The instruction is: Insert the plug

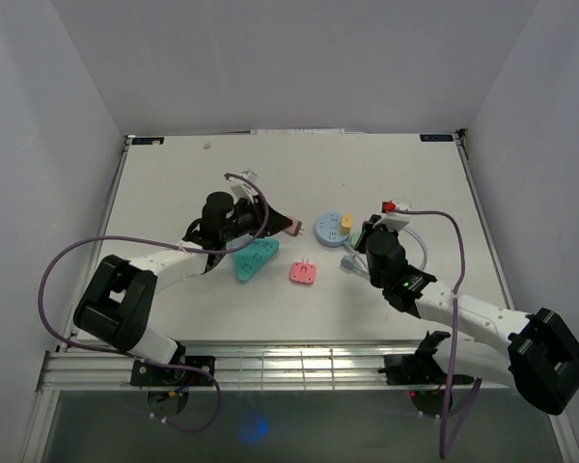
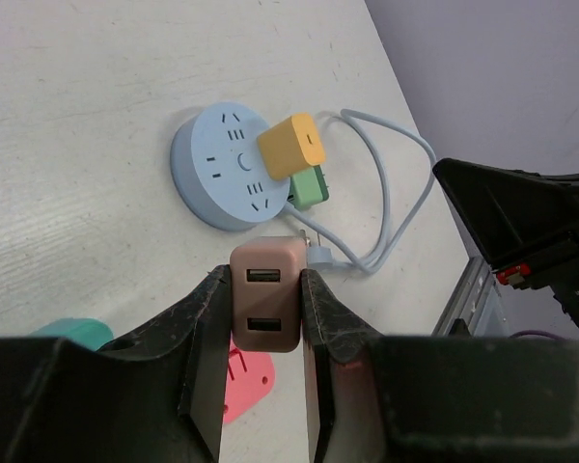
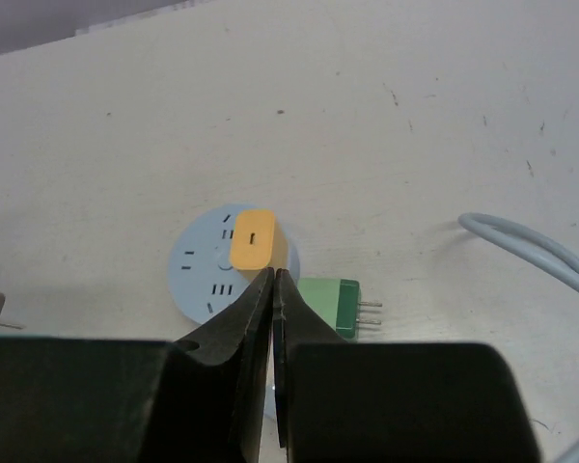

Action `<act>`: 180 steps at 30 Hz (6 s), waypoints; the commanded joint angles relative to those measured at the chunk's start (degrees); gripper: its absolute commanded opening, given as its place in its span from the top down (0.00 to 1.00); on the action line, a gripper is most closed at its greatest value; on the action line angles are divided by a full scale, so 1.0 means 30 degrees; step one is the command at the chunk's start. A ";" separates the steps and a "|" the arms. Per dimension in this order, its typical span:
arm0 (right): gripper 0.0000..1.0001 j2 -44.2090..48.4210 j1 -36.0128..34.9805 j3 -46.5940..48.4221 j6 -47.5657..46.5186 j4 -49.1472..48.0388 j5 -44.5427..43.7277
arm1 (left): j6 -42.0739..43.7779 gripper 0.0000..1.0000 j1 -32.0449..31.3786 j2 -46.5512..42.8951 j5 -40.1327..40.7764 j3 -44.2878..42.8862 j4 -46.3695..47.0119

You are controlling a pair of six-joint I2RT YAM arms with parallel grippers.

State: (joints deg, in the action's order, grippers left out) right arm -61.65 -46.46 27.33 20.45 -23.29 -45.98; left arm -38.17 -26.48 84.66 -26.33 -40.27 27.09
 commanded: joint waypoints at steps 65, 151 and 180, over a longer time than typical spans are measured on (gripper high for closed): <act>0.92 0.0364 0.4030 -0.5155 0.4229 -0.4571 0.3138 | 0.4668 1.00 -0.5646 0.8548 1.2321 -1.5200 -1.3457; 0.92 -0.0047 0.4060 -0.4628 0.3614 -0.4014 0.3343 | 0.8564 1.00 -0.7785 1.2939 1.5017 -1.8710 -1.6119; 0.92 -0.0691 0.4528 -0.4131 0.4112 -0.2989 0.3489 | 1.0643 1.00 -0.7637 1.5315 1.2698 -1.8541 -1.7498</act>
State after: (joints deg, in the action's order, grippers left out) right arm -63.37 -33.39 12.36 31.83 -32.64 -35.09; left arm -8.49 -48.29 127.17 12.56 -101.73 -16.14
